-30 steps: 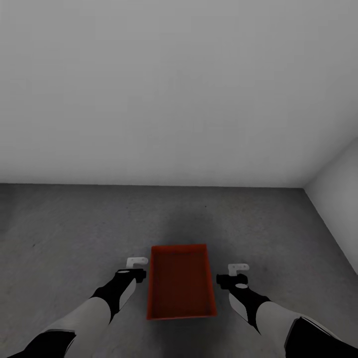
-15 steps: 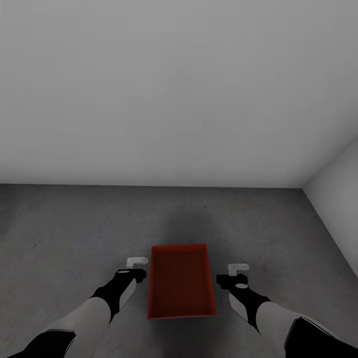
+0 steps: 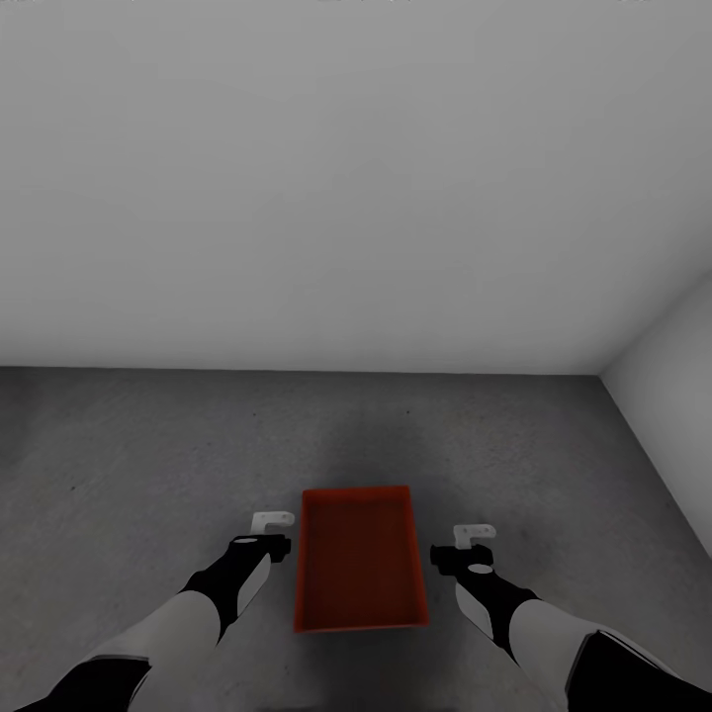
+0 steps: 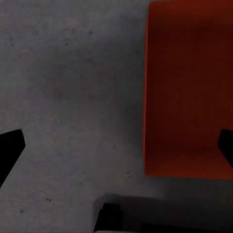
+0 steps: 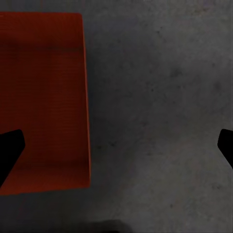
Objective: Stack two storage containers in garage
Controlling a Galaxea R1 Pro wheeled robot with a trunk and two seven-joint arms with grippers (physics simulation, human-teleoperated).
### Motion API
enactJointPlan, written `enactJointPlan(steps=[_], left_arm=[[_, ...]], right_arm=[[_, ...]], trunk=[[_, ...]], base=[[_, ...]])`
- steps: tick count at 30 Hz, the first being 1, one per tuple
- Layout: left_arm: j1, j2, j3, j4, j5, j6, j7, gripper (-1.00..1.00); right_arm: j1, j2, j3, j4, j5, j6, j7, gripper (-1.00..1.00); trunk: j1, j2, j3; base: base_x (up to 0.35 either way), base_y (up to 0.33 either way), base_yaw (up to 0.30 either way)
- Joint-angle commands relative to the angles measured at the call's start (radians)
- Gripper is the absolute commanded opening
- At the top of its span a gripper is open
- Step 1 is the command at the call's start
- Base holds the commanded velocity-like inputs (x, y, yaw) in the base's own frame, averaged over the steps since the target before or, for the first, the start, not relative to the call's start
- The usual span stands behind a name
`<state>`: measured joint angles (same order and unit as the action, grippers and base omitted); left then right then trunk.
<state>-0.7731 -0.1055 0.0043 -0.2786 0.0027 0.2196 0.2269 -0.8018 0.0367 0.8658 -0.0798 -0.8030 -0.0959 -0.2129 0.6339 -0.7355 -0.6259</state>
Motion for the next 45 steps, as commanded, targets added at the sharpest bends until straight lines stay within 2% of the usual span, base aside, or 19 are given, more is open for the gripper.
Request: enactJointPlan(steps=[1,45], left_arm=[[0.000,0.000,0.000,-0.002,0.000,0.006,0.003,1.00],[0.000,0.000,0.000,-0.002,0.000,0.006,0.003,1.00]], right_arm=[[0.000,0.000,0.009,0.000,-0.010,-0.003,-0.003,1.00],[0.000,0.000,0.009,0.000,-0.010,-0.002,-0.004,1.00]], trunk=[[-0.004,0.007,0.002],[-0.008,0.014,0.006]], base=[[0.000,0.000,0.000],[0.000,0.000,0.000]])
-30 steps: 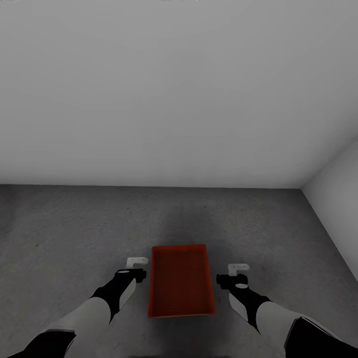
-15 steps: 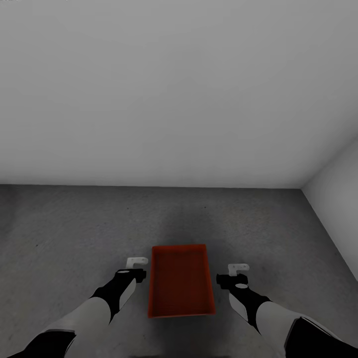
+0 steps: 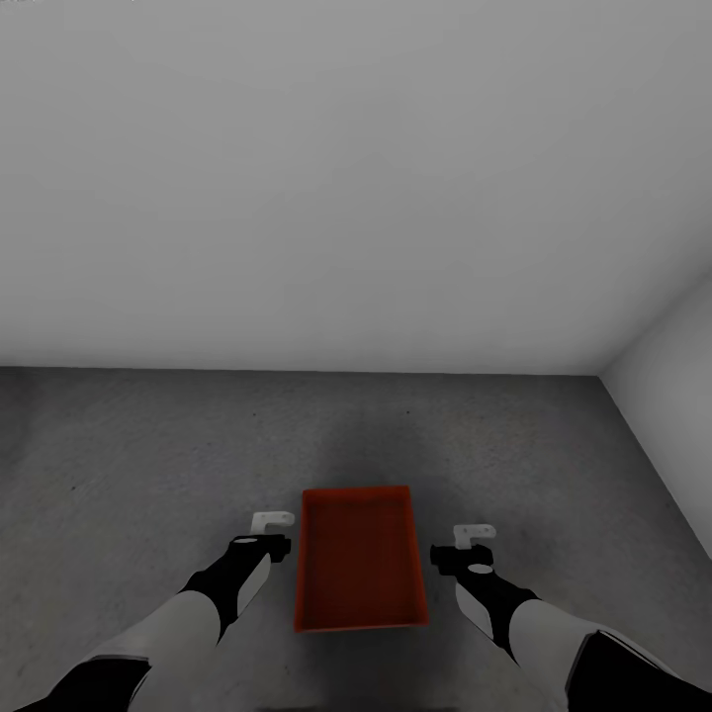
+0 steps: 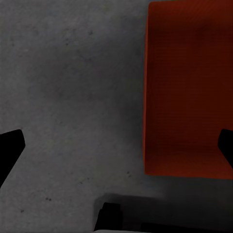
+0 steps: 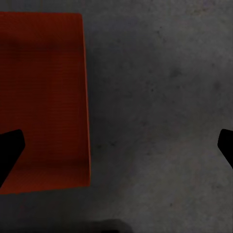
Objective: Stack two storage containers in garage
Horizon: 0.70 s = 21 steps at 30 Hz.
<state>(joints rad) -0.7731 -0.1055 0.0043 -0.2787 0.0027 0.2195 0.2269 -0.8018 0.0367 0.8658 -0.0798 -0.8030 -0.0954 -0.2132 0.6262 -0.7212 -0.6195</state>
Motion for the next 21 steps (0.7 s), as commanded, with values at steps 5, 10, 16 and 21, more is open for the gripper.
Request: enactJointPlan(steps=[5,10,16,21], left_arm=[[0.000,0.000,0.000,-0.002,0.000,0.006,0.003,1.00],[0.000,0.000,0.000,-0.002,0.000,0.006,0.003,1.00],[0.000,-0.001,0.000,-0.002,0.000,0.007,0.002,1.00],[0.000,0.000,0.000,-0.002,0.000,0.007,0.002,1.00]], right_arm=[[0.000,0.000,0.009,0.000,-0.010,-0.003,-0.003,1.00],[0.000,0.000,0.009,0.000,-0.010,-0.003,-0.003,1.00],[0.000,0.000,0.009,0.001,-0.010,-0.003,-0.003,1.00],[0.000,0.000,0.009,0.001,-0.010,-0.003,-0.003,1.00]], trunk=[[0.000,-0.001,-0.001],[0.000,-0.001,-0.001],[-0.015,0.027,0.012],[-0.034,0.062,0.027]], base=[[0.000,0.000,0.000],[0.000,0.000,0.000],[0.000,0.000,0.000],[0.000,0.000,0.000]])
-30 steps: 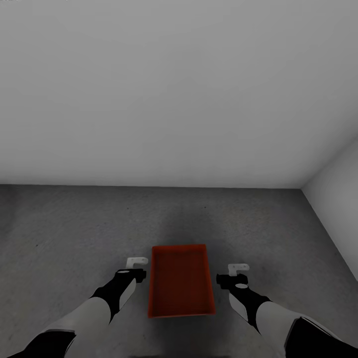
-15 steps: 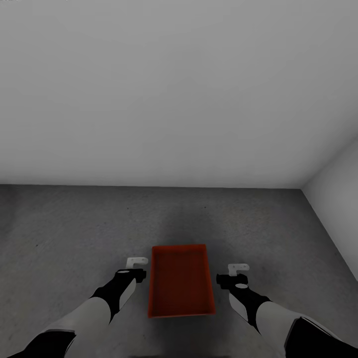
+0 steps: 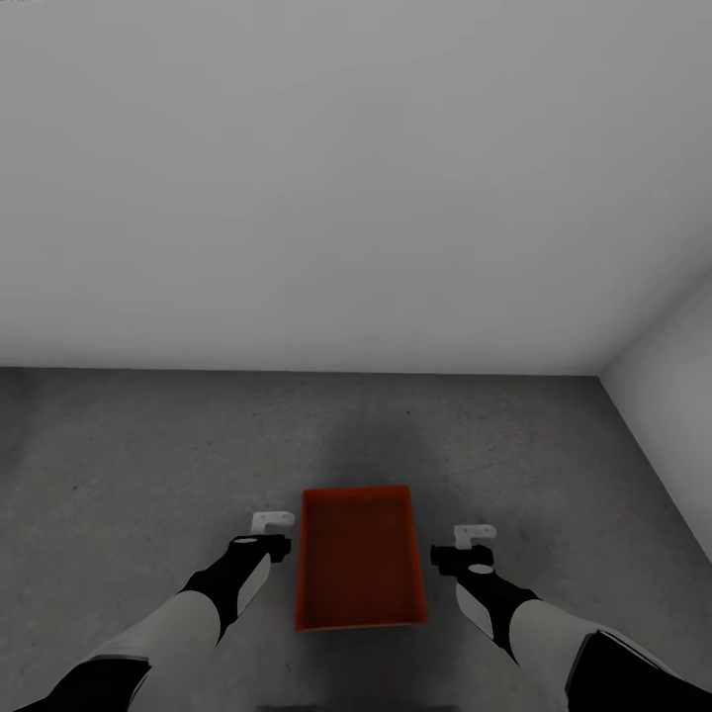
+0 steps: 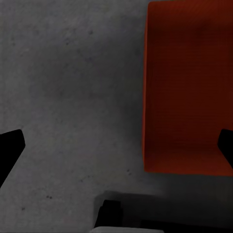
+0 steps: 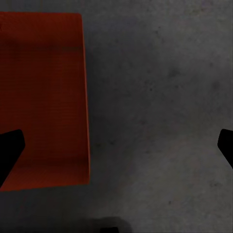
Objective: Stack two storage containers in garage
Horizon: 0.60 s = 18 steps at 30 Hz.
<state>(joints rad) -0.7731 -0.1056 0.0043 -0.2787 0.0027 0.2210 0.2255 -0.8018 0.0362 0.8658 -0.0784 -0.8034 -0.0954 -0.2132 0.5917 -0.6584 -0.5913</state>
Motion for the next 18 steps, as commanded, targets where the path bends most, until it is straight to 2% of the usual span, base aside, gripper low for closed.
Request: enactJointPlan(steps=[1,18], left_arm=[[0.000,0.000,0.000,-0.002,0.000,0.006,0.003,1.00],[0.000,0.000,0.001,-0.002,0.000,0.005,0.003,1.00]], right_arm=[[0.000,0.000,0.009,0.000,-0.010,-0.003,-0.004,1.00],[0.000,0.001,0.009,0.000,-0.011,-0.004,-0.004,1.00]], trunk=[[-0.004,0.006,0.002],[-0.065,0.118,0.053]], base=[[0.000,0.000,0.000],[0.000,0.000,0.000]])
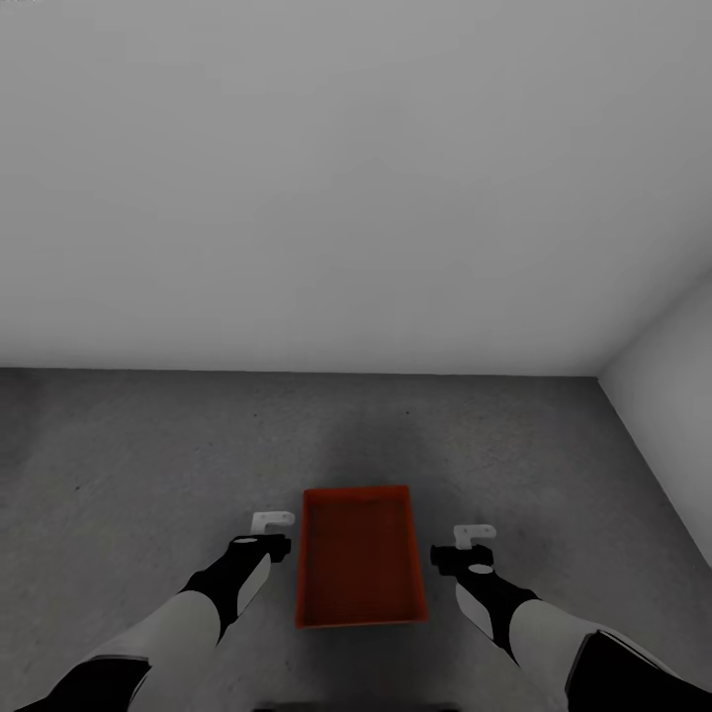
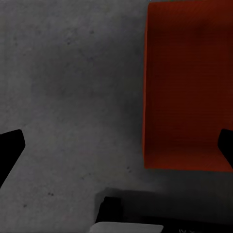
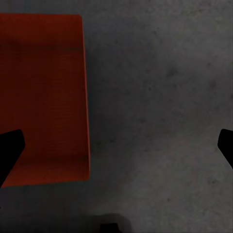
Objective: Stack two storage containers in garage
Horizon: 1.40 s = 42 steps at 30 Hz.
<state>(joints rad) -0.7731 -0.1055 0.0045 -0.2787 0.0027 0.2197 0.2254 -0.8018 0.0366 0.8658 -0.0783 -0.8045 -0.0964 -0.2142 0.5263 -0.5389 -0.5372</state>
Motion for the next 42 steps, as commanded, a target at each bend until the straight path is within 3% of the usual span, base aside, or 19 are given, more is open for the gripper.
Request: enactJointPlan(steps=[1,42], left_arm=[[0.000,0.000,0.000,-0.002,0.000,0.006,0.004,1.00],[0.000,0.000,0.000,-0.003,0.000,0.006,0.005,1.00]], right_arm=[[0.000,0.000,0.009,0.000,-0.010,-0.003,-0.003,1.00],[0.000,0.000,0.009,0.000,-0.010,-0.003,-0.004,1.00]], trunk=[[0.000,-0.001,0.000],[0.000,-0.001,0.062]], base=[[0.000,0.000,0.000],[0.000,0.000,0.000]])
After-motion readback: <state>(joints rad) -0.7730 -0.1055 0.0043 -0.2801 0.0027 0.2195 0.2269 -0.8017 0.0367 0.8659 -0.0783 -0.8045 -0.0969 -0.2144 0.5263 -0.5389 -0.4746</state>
